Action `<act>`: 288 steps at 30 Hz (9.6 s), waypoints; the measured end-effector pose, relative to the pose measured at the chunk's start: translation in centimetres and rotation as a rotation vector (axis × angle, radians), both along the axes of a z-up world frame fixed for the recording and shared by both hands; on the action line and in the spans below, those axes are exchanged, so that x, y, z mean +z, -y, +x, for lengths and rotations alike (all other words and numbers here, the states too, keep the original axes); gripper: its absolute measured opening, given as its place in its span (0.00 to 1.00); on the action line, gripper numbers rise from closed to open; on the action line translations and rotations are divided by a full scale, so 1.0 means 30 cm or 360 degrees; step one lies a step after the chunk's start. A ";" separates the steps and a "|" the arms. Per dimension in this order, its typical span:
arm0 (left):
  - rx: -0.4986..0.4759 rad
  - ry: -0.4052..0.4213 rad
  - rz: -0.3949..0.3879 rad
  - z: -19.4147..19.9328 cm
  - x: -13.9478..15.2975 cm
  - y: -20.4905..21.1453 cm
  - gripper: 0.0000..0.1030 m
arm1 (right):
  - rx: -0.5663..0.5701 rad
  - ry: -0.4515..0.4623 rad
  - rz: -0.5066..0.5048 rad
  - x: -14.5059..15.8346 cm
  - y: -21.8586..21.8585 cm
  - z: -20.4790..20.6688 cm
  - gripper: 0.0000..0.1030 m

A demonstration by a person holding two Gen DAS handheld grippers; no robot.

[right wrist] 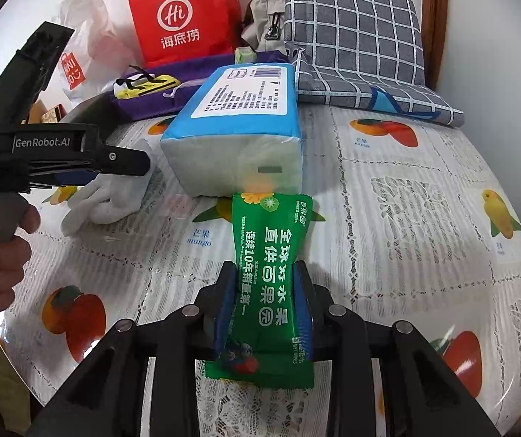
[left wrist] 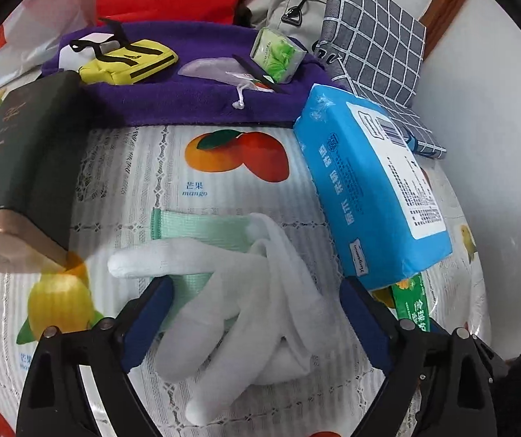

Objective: Organize soft objects

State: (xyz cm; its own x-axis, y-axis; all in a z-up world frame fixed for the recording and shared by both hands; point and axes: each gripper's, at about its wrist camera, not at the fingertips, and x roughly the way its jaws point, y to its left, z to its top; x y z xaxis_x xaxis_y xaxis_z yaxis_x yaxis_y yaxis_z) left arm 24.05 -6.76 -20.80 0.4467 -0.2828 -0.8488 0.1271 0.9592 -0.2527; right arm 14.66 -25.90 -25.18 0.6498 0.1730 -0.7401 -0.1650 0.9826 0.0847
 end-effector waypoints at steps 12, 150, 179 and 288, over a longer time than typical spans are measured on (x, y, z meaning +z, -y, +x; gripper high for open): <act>-0.0048 0.0097 0.0221 -0.016 -0.012 0.034 0.77 | 0.0041 0.0014 0.0031 -0.003 0.006 0.007 0.34; 0.0216 0.0144 -0.0256 0.685 0.284 -0.387 0.64 | 0.0245 -0.0120 0.0361 0.290 -0.285 0.967 0.53; 0.0263 0.0400 0.0048 -0.088 0.597 -0.317 0.89 | -0.0054 0.0154 0.0015 0.626 -0.185 0.262 0.97; 0.0359 0.0546 0.0284 -0.774 0.655 -0.240 0.96 | -0.0176 0.0277 0.0067 0.681 -0.090 -0.475 0.98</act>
State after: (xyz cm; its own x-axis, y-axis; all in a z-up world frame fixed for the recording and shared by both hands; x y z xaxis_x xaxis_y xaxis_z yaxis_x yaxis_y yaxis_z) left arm 0.83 0.45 -1.14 0.7447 -0.0089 -0.6673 -0.0424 0.9973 -0.0605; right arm 0.41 -23.19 -4.75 0.7839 0.1221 -0.6088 -0.0724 0.9918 0.1057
